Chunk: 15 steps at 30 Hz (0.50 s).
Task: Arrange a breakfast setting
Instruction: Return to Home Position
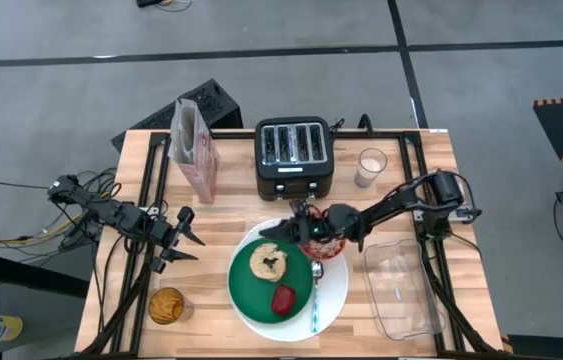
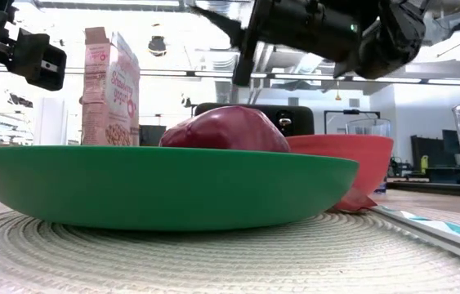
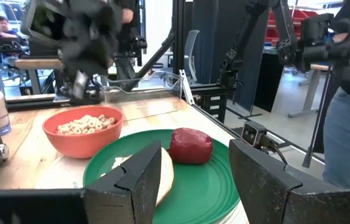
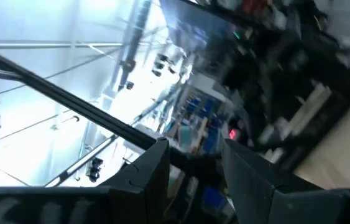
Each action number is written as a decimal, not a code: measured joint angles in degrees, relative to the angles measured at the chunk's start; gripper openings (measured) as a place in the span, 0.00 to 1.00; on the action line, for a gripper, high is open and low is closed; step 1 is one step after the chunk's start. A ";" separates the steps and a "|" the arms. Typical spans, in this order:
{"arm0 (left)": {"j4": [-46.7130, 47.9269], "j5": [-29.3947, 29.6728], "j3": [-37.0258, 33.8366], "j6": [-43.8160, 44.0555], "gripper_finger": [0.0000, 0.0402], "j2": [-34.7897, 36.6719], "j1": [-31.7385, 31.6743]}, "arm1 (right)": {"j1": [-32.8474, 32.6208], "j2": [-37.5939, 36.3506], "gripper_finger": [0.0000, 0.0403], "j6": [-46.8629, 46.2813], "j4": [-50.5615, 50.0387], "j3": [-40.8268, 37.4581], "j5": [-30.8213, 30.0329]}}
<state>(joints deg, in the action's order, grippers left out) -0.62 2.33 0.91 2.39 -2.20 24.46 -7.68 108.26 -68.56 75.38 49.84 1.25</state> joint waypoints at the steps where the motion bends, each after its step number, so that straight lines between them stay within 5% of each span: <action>1: 0.00 0.00 0.00 0.00 0.44 0.00 0.00 | 0.35 -0.88 0.42 1.02 0.11 0.00 0.12; 8: 0.01 0.00 0.00 0.00 0.44 0.00 0.01 | 3.78 -9.93 0.42 8.84 -3.97 0.00 3.85; 15: 0.01 0.00 0.00 0.00 0.44 0.00 0.00 | 8.67 -23.35 0.42 22.49 -30.48 0.02 6.23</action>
<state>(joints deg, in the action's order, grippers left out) -0.61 2.33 0.91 2.39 -2.20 24.46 0.99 84.91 -46.07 44.91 49.86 7.49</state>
